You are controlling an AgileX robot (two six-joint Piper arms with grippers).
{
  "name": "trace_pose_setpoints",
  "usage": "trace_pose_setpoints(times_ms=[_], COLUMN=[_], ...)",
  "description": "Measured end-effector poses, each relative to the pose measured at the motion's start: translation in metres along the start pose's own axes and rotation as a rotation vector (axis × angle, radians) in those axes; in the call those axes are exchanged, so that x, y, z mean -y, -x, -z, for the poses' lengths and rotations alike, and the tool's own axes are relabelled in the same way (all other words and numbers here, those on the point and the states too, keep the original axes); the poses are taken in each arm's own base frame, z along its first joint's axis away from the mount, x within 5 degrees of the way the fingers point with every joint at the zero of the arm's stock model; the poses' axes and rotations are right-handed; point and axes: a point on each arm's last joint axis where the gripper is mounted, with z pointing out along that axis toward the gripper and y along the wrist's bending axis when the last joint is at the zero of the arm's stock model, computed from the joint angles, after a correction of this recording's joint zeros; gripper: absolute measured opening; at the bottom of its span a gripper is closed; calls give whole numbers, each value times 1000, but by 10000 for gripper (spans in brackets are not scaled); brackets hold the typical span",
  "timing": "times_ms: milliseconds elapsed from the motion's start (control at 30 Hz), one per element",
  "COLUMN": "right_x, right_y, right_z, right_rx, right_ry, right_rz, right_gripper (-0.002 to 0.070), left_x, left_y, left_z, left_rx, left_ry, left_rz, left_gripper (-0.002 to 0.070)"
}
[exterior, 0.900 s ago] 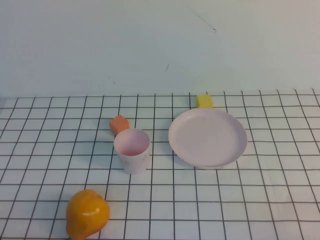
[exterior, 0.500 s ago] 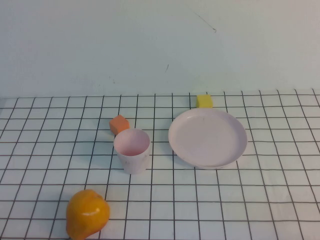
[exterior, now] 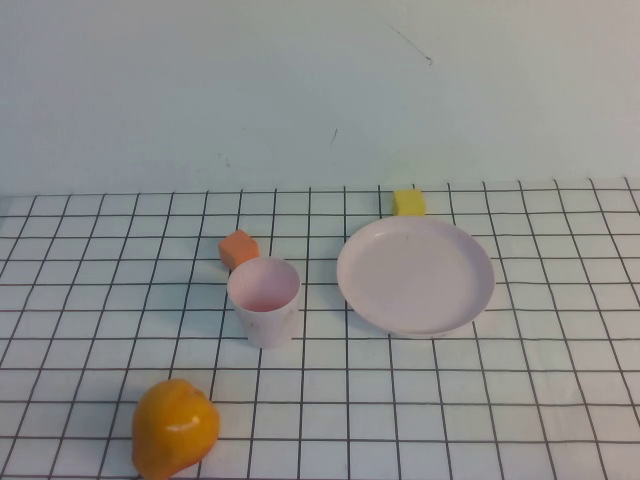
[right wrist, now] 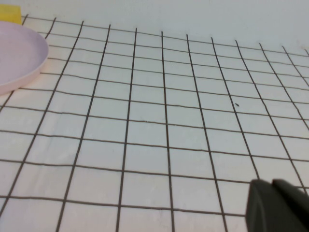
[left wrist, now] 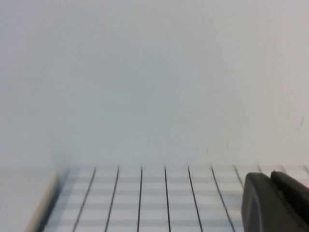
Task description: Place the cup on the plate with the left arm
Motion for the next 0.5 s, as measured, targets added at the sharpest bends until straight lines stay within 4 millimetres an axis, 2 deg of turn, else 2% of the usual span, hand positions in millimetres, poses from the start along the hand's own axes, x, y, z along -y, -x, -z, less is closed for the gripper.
trace_pose_setpoints(times_ms=[267, 500], right_x=[0, 0], right_y=[0, 0], right_z=[0, 0], right_rx=[0, 0], right_ry=[0, 0], right_rz=[0, 0], right_gripper=[-2, -2], left_x=[1, 1], left_y=[36, 47], left_z=[7, 13], left_rx=[404, 544], left_ry=[-8, -11], left_rz=[0, -1], left_gripper=[-2, -2])
